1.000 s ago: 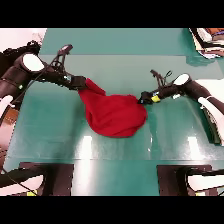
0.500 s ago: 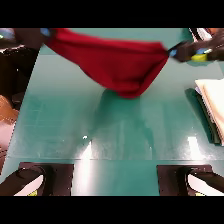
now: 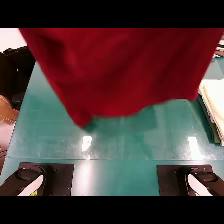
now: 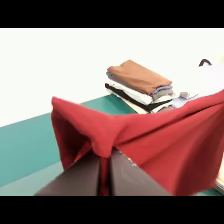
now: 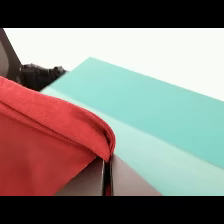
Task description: Fold the shirts.
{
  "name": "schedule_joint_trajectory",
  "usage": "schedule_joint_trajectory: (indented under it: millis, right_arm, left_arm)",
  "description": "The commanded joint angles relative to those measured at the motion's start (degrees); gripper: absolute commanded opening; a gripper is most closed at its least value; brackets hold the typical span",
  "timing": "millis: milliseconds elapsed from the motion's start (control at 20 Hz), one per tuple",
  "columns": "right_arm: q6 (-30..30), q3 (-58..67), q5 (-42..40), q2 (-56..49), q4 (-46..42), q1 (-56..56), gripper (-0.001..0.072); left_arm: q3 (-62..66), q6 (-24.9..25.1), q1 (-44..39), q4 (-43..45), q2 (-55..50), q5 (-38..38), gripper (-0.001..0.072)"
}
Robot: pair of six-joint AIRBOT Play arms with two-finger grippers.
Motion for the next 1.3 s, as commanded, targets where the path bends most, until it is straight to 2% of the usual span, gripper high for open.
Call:
schedule_joint_trajectory:
  millis: [0,100,200,300,450,650,950,1000,1050,1100,1150,1250]
  right_arm:
    - [6.58,1.70,1.88,-2.10,-3.72,1.27,0.0016]
    - [11.54,1.11,4.44,-7.45,-8.79,4.72,0.0016]
    - [12.52,-1.38,4.98,-13.84,-13.31,8.33,0.0016]
    - [12.55,-3.58,4.63,-21.66,-14.03,9.53,0.0017]
    - [12.07,-4.83,-0.17,-32.70,-14.01,9.49,0.0016]
    - [11.69,-4.79,-7.72,-41.00,-13.92,9.31,0.0017]
    - [11.69,-4.79,-8.87,-45.11,-13.94,9.31,0.0019]
    - [11.69,-4.76,-9.25,-45.05,-13.88,9.31,0.0042]
    - [11.69,-4.76,-9.11,-44.76,-13.94,9.22,0.0174]
    - [11.69,-4.76,-8.98,-44.46,-13.79,9.09,0.0338]
    - [11.69,-4.76,-8.17,-43.80,-13.84,8.63,0.0432]
    - [11.50,-4.85,-4.37,-41.40,-13.92,7.10,0.0438]
  left_arm:
    - [0.48,0.13,0.04,5.53,-2.05,-1.79,0.0027]
    - [-1.60,0.04,0.04,11.50,-6.25,-5.16,0.0027]
    - [-5.53,0.09,0.04,12.96,-12.02,-8.48,0.0028]
    - [-10.67,0.15,0.04,12.98,-19.06,-9.51,0.0028]
    - [-17.59,0.17,0.04,12.90,-30.29,-5.20,0.0028]
    - [-18.56,0.13,0.04,12.50,-41.75,-0.20,0.0028]
    - [-18.47,0.09,0.09,12.52,-44.76,2.43,0.0039]
    - [-18.40,-0.31,0.28,12.33,-44.70,1.97,0.0305]
    - [-18.36,-1.68,0.55,12.48,-44.59,1.29,0.0595]
    - [-18.34,-2.82,1.01,12.52,-44.35,0.02,0.0556]
    - [-18.23,-2.91,1.92,12.50,-43.65,-2.12,0.0537]
    - [-18.10,-2.29,4.83,12.79,-41.35,-7.91,0.0537]
